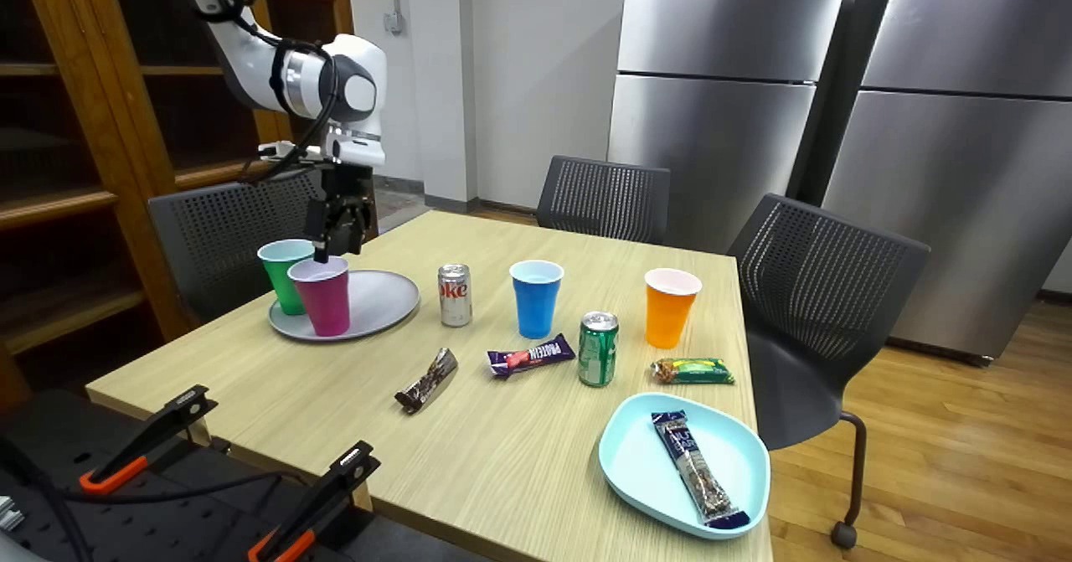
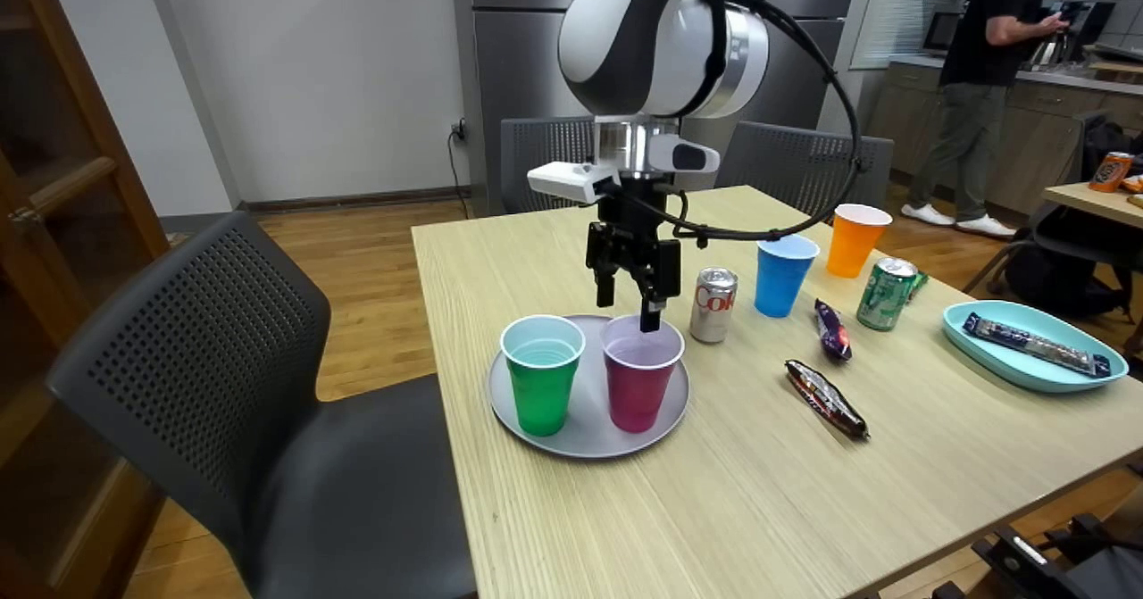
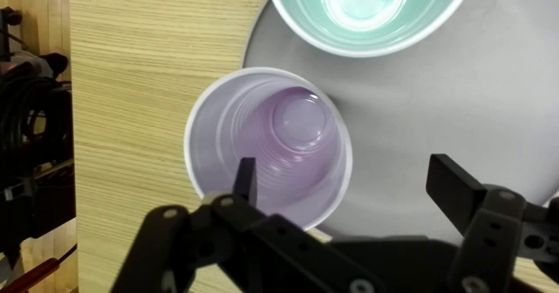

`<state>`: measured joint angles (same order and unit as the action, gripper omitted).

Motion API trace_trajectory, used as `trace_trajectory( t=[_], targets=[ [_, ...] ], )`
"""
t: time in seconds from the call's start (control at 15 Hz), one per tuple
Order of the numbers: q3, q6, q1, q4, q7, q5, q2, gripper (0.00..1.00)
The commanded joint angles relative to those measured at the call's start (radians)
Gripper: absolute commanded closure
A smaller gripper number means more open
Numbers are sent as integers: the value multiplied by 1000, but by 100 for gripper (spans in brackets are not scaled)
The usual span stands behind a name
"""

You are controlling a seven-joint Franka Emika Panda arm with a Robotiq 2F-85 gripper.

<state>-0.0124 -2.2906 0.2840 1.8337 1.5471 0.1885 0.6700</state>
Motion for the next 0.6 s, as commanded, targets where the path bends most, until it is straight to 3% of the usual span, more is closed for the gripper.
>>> trace_trajectory(
  t=[0.0,0.53],
  targets=[
    [-12,65,-24,24,1,6,-77,0],
    [6,89,-86,55,-31,-1,-161,0]
  ],
)
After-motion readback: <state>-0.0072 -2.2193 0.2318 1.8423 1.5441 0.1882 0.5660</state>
